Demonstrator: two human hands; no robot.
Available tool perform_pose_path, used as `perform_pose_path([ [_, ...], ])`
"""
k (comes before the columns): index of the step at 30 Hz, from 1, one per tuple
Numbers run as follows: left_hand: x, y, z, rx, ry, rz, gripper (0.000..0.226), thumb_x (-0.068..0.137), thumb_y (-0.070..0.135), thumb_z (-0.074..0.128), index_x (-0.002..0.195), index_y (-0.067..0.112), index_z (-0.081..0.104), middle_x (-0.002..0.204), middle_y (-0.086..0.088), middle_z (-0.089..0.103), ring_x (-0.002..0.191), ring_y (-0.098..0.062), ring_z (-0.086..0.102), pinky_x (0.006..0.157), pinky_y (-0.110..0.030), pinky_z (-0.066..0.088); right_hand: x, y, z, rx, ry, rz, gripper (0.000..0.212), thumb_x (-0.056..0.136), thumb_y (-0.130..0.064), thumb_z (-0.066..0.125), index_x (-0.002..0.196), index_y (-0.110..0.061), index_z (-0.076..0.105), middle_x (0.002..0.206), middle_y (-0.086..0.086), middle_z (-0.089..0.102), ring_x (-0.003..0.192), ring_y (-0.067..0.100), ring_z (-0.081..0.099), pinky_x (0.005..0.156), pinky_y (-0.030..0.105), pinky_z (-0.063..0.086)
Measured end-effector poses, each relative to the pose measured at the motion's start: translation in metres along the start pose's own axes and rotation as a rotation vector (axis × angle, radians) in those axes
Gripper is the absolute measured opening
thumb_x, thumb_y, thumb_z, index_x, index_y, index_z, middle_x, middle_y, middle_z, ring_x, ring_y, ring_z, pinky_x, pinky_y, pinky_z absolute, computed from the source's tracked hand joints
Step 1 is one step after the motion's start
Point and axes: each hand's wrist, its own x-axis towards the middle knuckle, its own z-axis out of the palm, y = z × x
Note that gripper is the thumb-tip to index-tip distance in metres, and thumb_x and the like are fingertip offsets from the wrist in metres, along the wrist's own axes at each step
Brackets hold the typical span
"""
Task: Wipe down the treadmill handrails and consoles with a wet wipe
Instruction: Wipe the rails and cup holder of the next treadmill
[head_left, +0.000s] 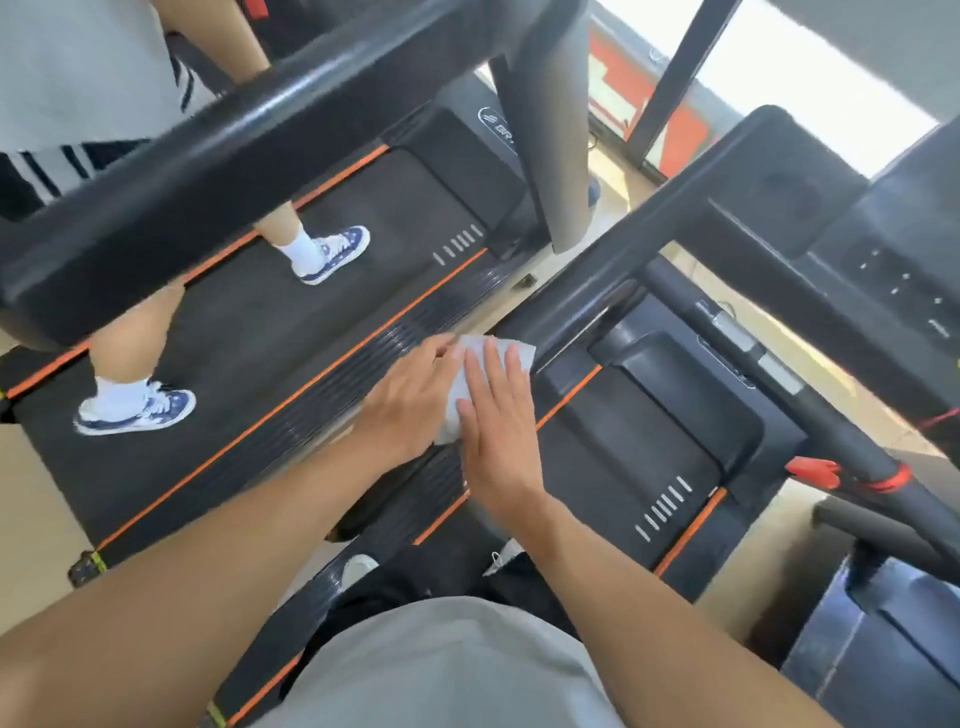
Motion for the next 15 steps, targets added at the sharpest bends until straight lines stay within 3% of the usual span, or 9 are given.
perform_pose_path([
  [3,0.010,0.001,0.004,0.065,-0.136,0.070,0.061,0.103,0.058,0.022,0.159,0.035,0.021,0.161,0.018,0.028,0.148,-0.006,0.025,0.115,-0.024,0.018,0.030,-0.004,-0.010,0.265,0.174,0.324,0.058,0.113,-0.033,0.027,0.164,-0.020,0.002,0.166,-0.015,-0.015,0.152,0.003,-0.022,0.121,0.015,-0.009],
  [5,0.018,0.006,0.005,0.174,-0.134,0.186,0.070,0.100,0.062,0.023,0.161,0.027,0.018,0.164,0.009,0.027,0.150,-0.011,0.025,0.120,-0.027,0.016,0.051,-0.003,-0.020,0.407,0.310,0.450,0.061,0.113,-0.033,0.028,0.162,-0.018,-0.007,0.168,-0.009,-0.017,0.152,0.000,-0.019,0.121,0.016,-0.008],
  [7,0.032,0.011,0.013,0.309,0.013,0.336,0.069,0.102,0.058,0.020,0.159,0.021,0.026,0.162,0.002,0.035,0.149,-0.017,0.032,0.124,-0.040,0.021,0.073,0.002,-0.034,0.548,0.391,0.629,0.064,0.112,-0.035,0.028,0.162,-0.016,-0.008,0.170,-0.003,-0.008,0.153,0.001,-0.005,0.122,0.018,0.000],
  [9,0.057,0.028,0.023,0.330,0.068,0.393,0.064,0.104,0.051,0.020,0.158,0.020,0.031,0.159,0.001,0.039,0.147,-0.019,0.036,0.123,-0.047,0.024,0.090,0.017,-0.047,0.648,0.397,0.779,0.062,0.112,-0.036,0.029,0.163,-0.014,0.002,0.171,0.004,0.008,0.155,0.013,0.014,0.122,0.024,0.011],
  [11,0.080,0.057,0.030,0.292,0.004,0.385,0.059,0.105,0.042,0.026,0.158,0.017,0.029,0.160,-0.004,0.039,0.147,-0.022,0.034,0.122,-0.047,0.024,0.097,0.038,-0.053,0.744,0.364,0.856,0.060,0.109,-0.042,0.036,0.162,-0.017,0.021,0.164,0.009,0.031,0.148,0.023,0.034,0.122,0.037,0.026],
  [13,0.100,0.079,0.035,0.254,-0.033,0.347,0.056,0.107,0.035,0.031,0.159,0.014,0.027,0.157,-0.012,0.042,0.144,-0.028,0.038,0.118,-0.045,0.028,0.099,0.053,-0.057,0.942,0.365,0.918,0.071,0.094,-0.056,0.047,0.155,-0.021,0.039,0.148,0.008,0.054,0.133,0.023,0.054,0.116,0.044,0.041],
  [15,0.110,0.087,0.037,0.231,-0.048,0.282,0.056,0.108,0.034,0.032,0.160,0.015,0.024,0.153,-0.015,0.044,0.140,-0.033,0.042,0.114,-0.045,0.031,0.102,0.067,-0.058,1.066,0.389,0.949,0.078,0.082,-0.062,0.049,0.148,-0.020,0.050,0.138,0.006,0.063,0.125,0.022,0.061,0.112,0.045,0.046],
])
